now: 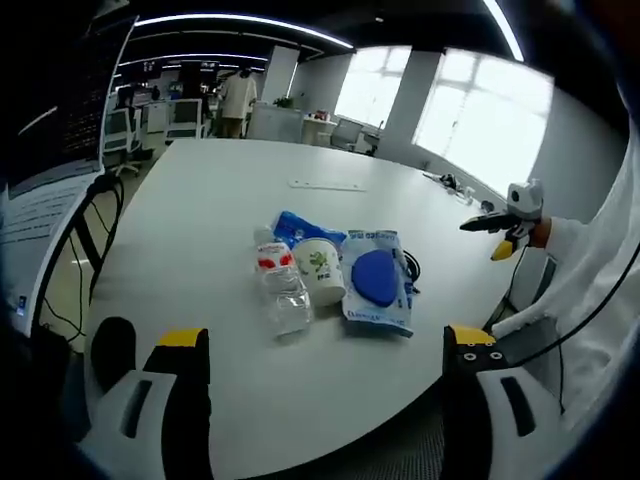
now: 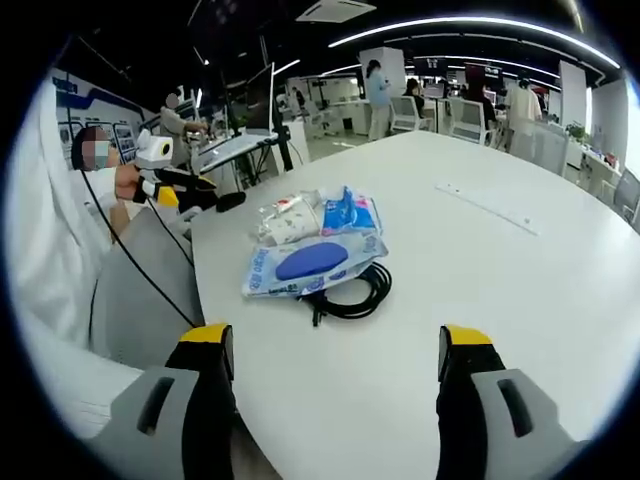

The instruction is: Arrange the tabletop items into an orderly group along one side of the table until the central work area is clear of visible clutter.

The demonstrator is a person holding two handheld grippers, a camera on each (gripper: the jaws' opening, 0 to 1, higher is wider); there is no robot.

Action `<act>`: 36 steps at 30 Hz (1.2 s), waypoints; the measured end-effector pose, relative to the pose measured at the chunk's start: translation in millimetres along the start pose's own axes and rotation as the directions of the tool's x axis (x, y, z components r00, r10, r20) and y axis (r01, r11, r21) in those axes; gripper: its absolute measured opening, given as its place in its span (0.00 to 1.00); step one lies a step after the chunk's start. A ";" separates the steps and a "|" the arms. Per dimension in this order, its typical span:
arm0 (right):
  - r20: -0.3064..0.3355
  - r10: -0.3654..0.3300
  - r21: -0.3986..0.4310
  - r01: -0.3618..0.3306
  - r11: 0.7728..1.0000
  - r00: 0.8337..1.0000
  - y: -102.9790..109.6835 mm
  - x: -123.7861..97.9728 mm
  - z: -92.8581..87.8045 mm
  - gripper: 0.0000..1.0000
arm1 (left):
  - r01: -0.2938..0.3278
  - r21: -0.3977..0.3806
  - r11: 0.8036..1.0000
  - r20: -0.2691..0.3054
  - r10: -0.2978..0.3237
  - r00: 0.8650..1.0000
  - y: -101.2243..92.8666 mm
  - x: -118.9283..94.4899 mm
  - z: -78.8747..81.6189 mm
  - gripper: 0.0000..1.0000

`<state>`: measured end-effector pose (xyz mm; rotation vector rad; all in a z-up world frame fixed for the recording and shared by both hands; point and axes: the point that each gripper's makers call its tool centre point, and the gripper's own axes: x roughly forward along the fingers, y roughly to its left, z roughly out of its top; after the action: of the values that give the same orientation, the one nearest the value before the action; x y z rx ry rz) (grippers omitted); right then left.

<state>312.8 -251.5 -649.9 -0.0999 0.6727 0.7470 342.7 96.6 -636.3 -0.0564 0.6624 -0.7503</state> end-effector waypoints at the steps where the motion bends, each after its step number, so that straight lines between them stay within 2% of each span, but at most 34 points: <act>1: 0.000 0.000 -0.001 0.000 1.000 1.000 0.7 -0.5 0.4 0.84 | -0.001 0.000 1.000 0.000 0.001 1.000 -0.1 0.0 0.2 1.00; 16: -0.009 0.002 0.007 -0.002 1.000 1.000 8.2 -0.3 -7.6 0.83 | 0.003 0.003 1.000 -0.008 -0.002 1.000 -5.5 -1.1 -3.9 1.00; 36: -0.006 0.004 0.005 -0.004 1.000 1.000 15.3 -0.5 -1.5 0.83 | 0.010 0.001 1.000 -0.017 -0.010 1.000 -7.2 -0.2 -6.4 1.00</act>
<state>301.7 -240.9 -648.6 -0.0966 0.6807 0.7491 334.4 92.6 -639.2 -0.0528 0.6782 -0.7614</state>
